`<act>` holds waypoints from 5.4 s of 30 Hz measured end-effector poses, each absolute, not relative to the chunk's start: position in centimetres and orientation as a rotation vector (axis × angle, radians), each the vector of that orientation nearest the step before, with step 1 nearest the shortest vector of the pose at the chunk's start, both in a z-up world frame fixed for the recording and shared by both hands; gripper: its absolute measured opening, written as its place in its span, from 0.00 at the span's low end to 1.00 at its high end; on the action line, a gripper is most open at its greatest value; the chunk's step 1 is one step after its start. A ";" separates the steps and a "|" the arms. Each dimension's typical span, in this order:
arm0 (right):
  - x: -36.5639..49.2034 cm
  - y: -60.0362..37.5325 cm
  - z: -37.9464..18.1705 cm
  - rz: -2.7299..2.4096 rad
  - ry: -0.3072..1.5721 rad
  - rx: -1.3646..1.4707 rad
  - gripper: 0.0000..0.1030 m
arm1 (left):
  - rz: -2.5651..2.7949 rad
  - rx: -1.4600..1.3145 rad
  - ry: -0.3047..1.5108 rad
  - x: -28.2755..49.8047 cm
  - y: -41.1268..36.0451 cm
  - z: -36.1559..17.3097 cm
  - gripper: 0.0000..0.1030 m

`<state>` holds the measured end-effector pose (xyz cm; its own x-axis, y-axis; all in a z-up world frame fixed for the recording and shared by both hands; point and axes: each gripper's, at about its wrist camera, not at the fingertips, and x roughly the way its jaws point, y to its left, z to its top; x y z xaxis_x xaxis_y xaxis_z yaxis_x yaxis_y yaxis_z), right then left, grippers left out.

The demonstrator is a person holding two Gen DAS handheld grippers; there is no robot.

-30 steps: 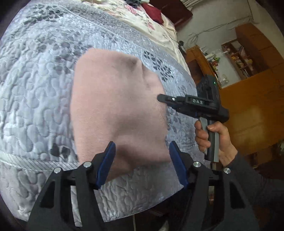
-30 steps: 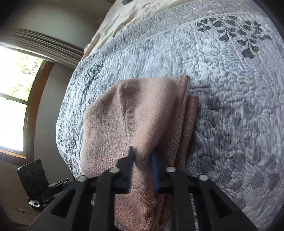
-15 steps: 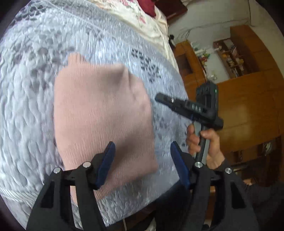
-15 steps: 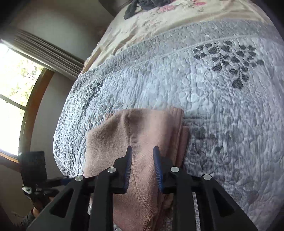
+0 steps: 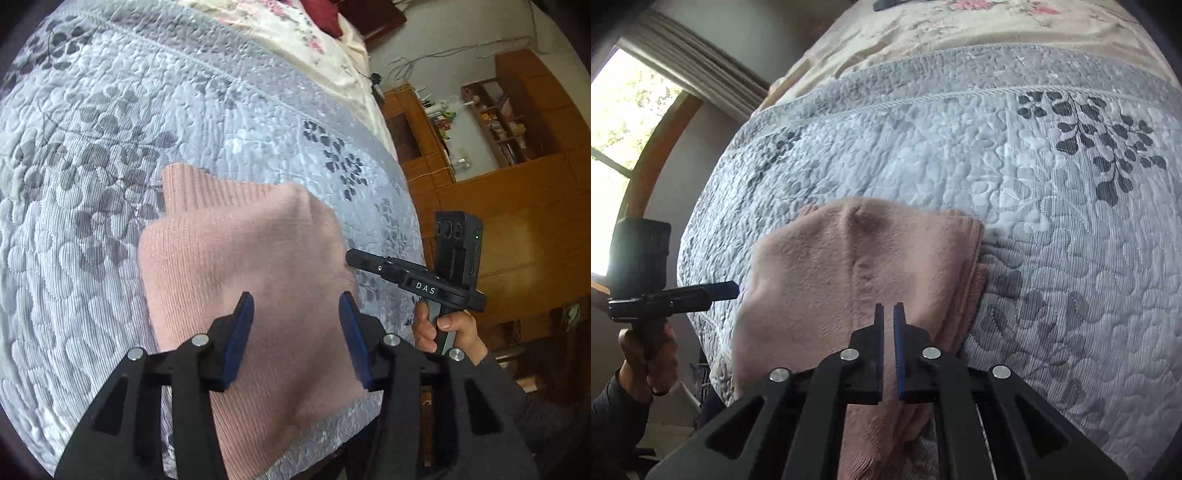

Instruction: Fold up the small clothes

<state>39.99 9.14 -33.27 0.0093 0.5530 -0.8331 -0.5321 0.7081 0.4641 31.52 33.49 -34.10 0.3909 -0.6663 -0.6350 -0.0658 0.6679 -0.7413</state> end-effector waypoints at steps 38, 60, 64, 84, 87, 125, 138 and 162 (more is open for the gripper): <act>23.6 5.7 -30.0 0.748 1.289 -0.198 0.53 | -0.143 -0.524 1.232 17.4 27.8 -32.3 0.77; 4.7 2.8 -4.5 0.488 0.976 -0.233 0.96 | 0.153 -0.258 1.006 0.3 22.5 -7.4 0.97; 2.0 2.9 -3.0 0.443 0.920 -0.251 0.96 | 0.178 -0.242 0.991 -1.3 21.3 -5.9 0.97; 0.2 2.6 -2.7 0.400 0.886 -0.229 0.96 | 0.141 -0.243 0.976 -2.4 19.8 -5.8 0.97; 0.3 2.6 -2.7 0.400 0.886 -0.228 0.96 | 0.140 -0.242 0.985 -2.1 19.8 -6.0 0.97; 0.7 3.1 -3.9 0.439 0.909 -0.237 0.96 | 0.181 -0.208 0.974 -2.0 19.4 -5.5 0.97; 0.6 3.3 -3.8 0.439 0.904 -0.239 0.96 | 0.182 -0.202 0.969 -1.9 19.4 -5.2 0.97; 1.0 3.0 -3.9 0.425 0.865 -0.243 0.96 | 0.184 -0.215 0.976 -1.7 19.8 -5.4 0.97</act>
<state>1.03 2.99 -3.92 0.5727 0.2616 -0.7769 -0.4551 0.8897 -0.0359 -1.66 19.79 -5.42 0.5481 0.0578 -0.8344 -0.2499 0.9634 -0.0974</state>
